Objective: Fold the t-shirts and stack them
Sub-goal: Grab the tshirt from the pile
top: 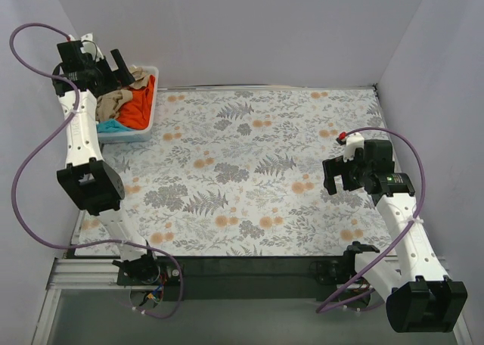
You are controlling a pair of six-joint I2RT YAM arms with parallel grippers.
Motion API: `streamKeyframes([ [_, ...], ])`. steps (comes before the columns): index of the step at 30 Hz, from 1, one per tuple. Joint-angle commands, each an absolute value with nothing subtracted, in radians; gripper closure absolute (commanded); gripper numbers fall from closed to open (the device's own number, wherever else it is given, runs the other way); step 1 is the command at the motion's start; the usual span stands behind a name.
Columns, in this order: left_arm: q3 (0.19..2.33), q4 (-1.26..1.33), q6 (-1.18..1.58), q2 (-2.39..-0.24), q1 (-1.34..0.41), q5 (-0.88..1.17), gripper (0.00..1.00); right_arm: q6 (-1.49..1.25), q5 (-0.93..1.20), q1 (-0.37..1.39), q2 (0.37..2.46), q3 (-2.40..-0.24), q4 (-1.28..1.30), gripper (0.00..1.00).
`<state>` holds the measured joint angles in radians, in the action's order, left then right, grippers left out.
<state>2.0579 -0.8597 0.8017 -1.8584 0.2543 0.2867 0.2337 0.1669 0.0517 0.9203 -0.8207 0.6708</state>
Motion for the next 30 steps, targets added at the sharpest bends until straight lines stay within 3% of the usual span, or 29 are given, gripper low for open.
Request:
streamKeyframes([
  [1, 2.219, -0.865, 0.821, -1.949, 0.279, 0.299, 0.05, 0.236, 0.189, 0.048, 0.936, -0.828, 0.637, 0.02],
  [12, 2.241, -0.617, 0.841, -2.138, 0.339, 0.177, 0.13, 0.236, 0.189, 0.046, 0.957, -0.827, 0.637, 0.02],
  [27, 2.324, -0.491, 0.808, -2.388, 0.359, 0.065, 0.26, 0.233, 0.176, 0.041, 0.98, -0.824, 0.632, 0.02],
  [29, 2.327, -0.485, 0.798, -2.411, 0.36, 0.034, 0.31, 0.235, 0.176, 0.041, 0.982, -0.824, 0.629, 0.02],
  [30, 2.33, -0.485, 0.799, -2.417, 0.362, 0.029, 0.4, 0.235, 0.176, 0.04, 0.988, -0.824, 0.629, 0.02],
])
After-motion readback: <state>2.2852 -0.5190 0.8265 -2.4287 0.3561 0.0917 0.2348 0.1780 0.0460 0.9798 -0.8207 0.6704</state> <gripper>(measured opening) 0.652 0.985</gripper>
